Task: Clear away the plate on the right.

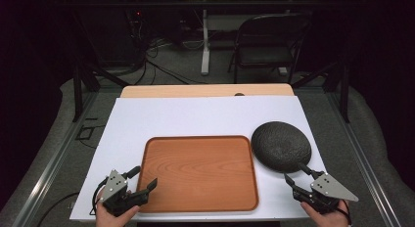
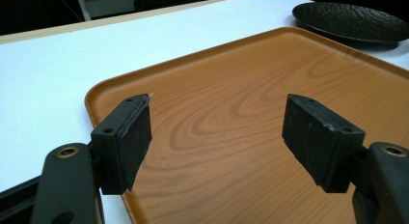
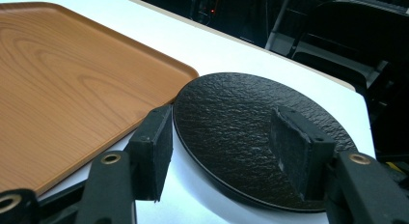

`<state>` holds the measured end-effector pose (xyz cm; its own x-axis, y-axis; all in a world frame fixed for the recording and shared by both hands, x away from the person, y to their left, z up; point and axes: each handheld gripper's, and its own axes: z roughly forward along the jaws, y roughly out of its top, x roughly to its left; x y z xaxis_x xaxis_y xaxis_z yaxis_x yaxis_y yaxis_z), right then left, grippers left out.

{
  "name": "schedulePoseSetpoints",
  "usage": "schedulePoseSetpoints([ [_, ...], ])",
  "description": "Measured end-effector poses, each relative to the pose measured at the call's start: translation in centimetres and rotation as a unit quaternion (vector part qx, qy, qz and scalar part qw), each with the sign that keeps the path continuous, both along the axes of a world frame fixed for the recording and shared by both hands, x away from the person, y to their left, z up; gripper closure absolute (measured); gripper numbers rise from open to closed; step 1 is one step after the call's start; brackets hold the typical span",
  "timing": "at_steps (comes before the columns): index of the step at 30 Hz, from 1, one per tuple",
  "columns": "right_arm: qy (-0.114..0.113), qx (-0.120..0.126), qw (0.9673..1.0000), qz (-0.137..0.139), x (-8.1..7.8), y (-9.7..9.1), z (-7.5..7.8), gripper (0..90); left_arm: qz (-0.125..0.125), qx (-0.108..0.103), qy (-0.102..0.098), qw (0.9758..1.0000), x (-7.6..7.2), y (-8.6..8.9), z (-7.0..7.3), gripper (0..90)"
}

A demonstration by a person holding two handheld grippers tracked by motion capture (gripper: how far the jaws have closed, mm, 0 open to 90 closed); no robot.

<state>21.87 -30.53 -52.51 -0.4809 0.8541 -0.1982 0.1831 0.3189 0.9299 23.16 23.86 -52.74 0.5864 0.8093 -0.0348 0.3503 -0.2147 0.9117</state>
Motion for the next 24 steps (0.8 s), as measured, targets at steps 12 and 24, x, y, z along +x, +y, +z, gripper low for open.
schedulePoseSetpoints([
  [12, -0.017, -0.026, 0.9995, -0.006, -0.3, 0.2, 0.3, 41.0, 0.003, -0.002, 0.000, 1.0000, 0.1, 0.0, 0.0, 26.0],
  [24, -0.040, -0.188, 0.9810, 0.025, 0.4, 1.7, 1.4, 41.1, 0.011, 0.000, 0.001, 0.9999, -0.1, 0.2, 0.1, 26.0],
])
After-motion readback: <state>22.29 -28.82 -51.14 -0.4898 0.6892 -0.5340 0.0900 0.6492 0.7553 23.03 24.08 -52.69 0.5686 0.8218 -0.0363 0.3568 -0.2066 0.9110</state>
